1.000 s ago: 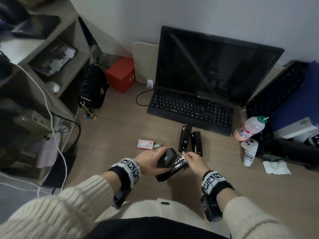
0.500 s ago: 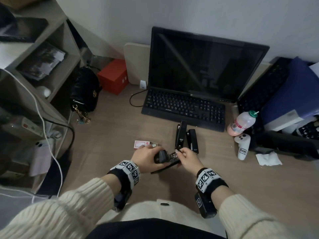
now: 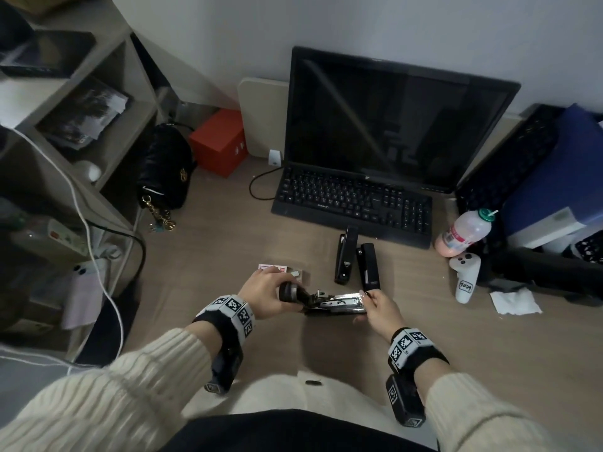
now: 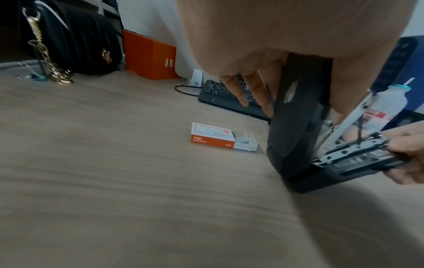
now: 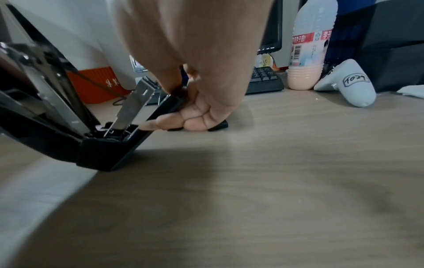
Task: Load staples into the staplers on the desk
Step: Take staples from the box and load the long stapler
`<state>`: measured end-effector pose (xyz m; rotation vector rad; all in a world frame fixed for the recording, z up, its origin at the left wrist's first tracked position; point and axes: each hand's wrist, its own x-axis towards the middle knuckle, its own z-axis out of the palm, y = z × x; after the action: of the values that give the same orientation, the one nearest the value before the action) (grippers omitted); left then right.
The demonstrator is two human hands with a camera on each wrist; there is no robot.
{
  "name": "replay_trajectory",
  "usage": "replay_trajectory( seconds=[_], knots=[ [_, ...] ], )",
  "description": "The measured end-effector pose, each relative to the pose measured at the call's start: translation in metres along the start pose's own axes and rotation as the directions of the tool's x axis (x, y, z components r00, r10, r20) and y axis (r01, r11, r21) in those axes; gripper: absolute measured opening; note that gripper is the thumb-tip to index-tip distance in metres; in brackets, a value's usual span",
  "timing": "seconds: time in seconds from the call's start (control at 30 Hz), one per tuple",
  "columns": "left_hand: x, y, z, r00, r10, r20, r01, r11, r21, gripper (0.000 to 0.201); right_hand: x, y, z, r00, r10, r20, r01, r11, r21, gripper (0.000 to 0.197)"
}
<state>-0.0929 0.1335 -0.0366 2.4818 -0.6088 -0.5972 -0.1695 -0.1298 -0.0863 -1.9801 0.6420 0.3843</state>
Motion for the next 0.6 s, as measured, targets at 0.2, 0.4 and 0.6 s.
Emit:
replay_trajectory(
  seconds=[0.2,0.4,0.6],
  knots=[
    [-0.004,-0.022,-0.008,0.999,-0.004,0.034,0.003,0.999,0.045,0.046,0.011,0.004,0.000,0.999,0.043,0.023,-0.043,0.999,-0.004,0.025],
    [-0.003,-0.034,-0.007,0.997,-0.034,0.067,0.021,0.983,0.180,0.044,0.013,0.010,0.002,0.995,0.097,0.010,-0.096,0.995,-0.007,0.021],
    [-0.001,-0.036,-0.005,0.997,-0.046,0.065,0.026,0.960,0.280,0.044,0.019,0.013,0.002,0.988,0.155,0.016,-0.156,0.988,0.020,0.020]
  ],
)
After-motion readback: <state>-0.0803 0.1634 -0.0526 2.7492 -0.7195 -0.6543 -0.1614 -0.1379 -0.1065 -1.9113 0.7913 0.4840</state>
